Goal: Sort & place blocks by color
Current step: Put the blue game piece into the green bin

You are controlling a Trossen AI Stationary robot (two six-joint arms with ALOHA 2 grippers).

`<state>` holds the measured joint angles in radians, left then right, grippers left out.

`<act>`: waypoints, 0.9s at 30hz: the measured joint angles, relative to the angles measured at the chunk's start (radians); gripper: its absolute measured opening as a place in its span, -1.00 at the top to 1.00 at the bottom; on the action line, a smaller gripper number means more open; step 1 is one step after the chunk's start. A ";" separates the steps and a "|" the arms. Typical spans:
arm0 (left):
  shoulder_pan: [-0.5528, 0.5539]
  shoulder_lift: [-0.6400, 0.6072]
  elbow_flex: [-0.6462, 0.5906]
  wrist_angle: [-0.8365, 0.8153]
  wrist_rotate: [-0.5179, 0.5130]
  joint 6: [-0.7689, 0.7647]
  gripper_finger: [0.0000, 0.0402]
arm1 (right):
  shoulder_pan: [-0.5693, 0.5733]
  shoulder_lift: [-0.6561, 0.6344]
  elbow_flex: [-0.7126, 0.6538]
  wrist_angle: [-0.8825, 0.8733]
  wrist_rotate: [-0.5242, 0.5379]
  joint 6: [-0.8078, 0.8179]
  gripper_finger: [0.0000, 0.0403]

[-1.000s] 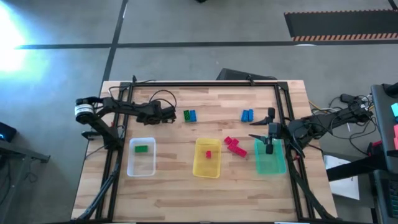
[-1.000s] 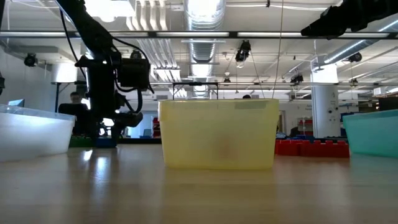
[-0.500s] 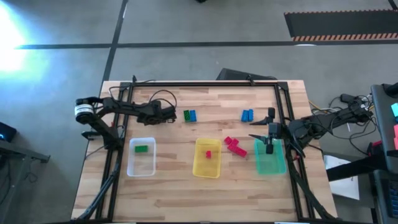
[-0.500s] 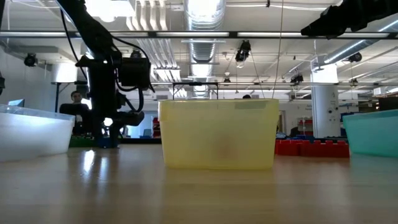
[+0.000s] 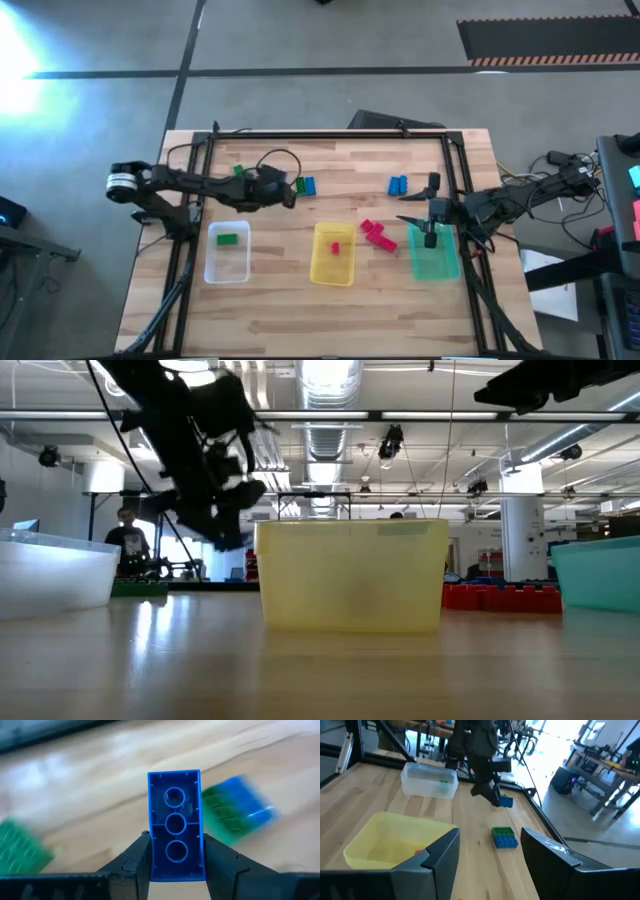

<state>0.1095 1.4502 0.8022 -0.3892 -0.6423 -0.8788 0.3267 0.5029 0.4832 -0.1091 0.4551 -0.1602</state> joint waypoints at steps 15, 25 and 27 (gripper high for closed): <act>-0.229 -0.051 -0.025 0.975 0.310 0.898 0.40 | 0.000 0.229 -0.015 0.516 -0.027 -0.040 0.00; -0.232 0.132 -0.025 1.411 0.513 0.991 0.40 | 0.000 0.448 -0.014 0.885 -0.070 -0.062 0.00; -0.233 0.154 -0.025 1.466 0.514 0.995 0.40 | -0.003 0.478 -0.005 0.950 -0.058 -0.038 0.00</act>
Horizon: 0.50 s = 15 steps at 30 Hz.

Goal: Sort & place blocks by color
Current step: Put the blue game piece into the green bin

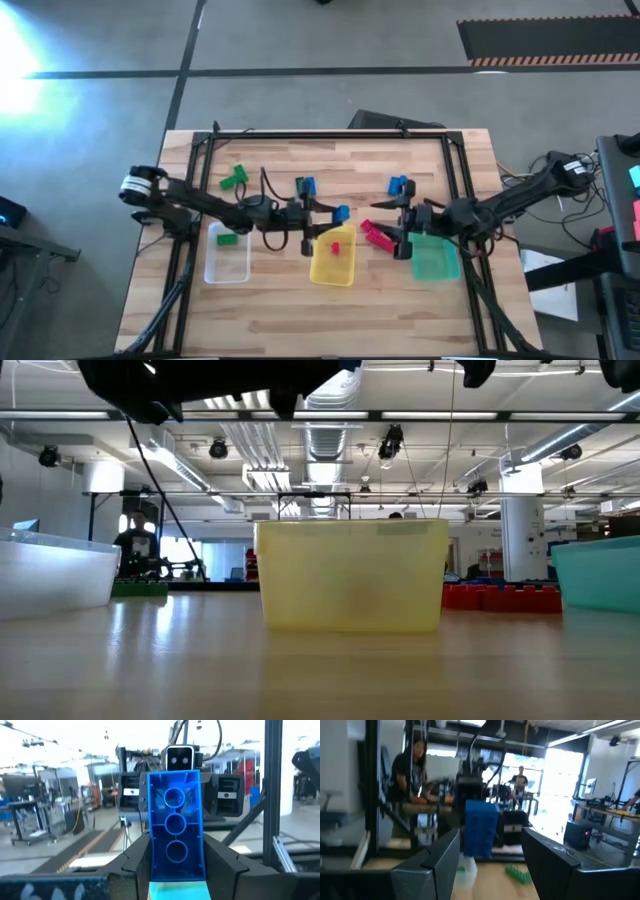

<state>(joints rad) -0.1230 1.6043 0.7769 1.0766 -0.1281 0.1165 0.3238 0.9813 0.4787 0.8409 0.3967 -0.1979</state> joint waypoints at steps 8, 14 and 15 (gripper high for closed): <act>-0.002 0.049 0.024 0.050 0.008 -0.002 0.40 | -0.024 0.116 0.070 0.033 0.005 0.034 0.00; -0.002 0.053 0.030 0.056 0.011 0.000 0.40 | -0.023 0.187 0.124 0.029 -0.002 0.029 0.00; -0.002 0.052 0.030 0.055 0.011 0.000 0.40 | -0.023 0.195 0.132 0.032 -0.003 0.029 0.00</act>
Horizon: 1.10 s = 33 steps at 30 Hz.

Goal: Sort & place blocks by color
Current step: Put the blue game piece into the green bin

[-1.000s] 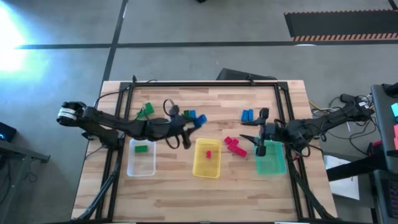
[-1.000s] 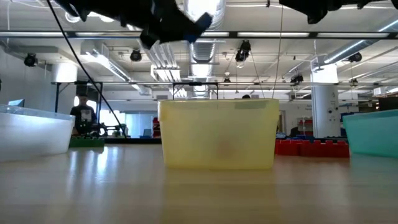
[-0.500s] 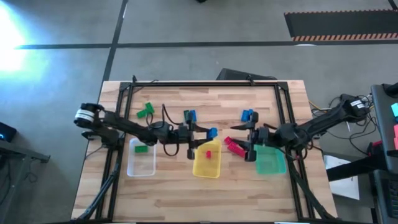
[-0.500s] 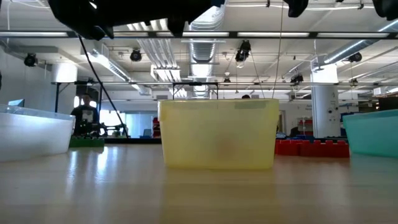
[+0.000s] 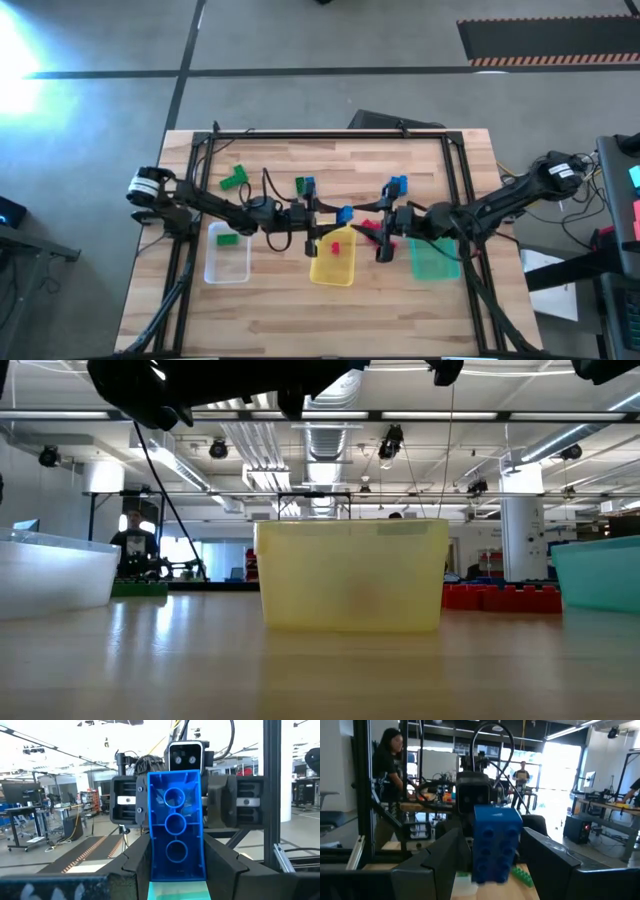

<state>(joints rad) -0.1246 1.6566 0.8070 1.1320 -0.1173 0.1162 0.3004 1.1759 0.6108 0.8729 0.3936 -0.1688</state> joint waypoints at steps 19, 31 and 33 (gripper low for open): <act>-0.002 -0.002 0.001 0.011 0.034 0.003 0.40 | -0.010 0.120 0.111 -0.008 0.007 -0.092 0.02; -0.002 -0.002 -0.003 0.003 0.037 0.002 0.22 | -0.014 0.123 0.123 -0.015 -0.033 -0.112 0.36; -0.002 -0.002 -0.007 0.001 0.029 -0.014 0.16 | -0.014 0.122 0.123 -0.011 -0.030 -0.135 0.37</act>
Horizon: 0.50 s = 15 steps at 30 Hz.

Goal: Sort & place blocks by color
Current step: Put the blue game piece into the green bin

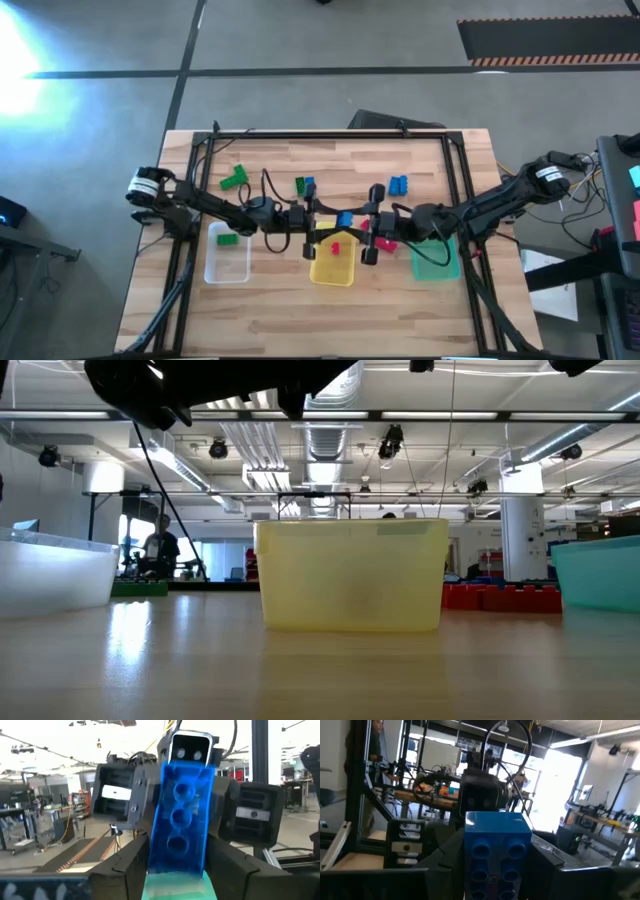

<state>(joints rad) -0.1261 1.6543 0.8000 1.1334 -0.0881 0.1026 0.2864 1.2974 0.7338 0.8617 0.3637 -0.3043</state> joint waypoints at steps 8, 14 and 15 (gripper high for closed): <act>0.002 -0.002 -0.002 -0.061 0.001 -0.072 -0.03 | 0.001 -0.016 0.000 -0.017 0.003 0.002 0.37; 0.007 -0.004 -0.006 -0.082 0.001 -0.066 -0.28 | 0.001 -0.022 -0.001 -0.036 0.003 0.002 0.37; 0.009 -0.009 -0.008 -0.095 0.001 -0.065 -0.31 | 0.001 -0.030 0.000 -0.060 0.003 0.004 0.37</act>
<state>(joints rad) -0.1174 1.6452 0.7916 1.0383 -0.0866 0.0375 0.2874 1.2672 0.7333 0.8014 0.3668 -0.3006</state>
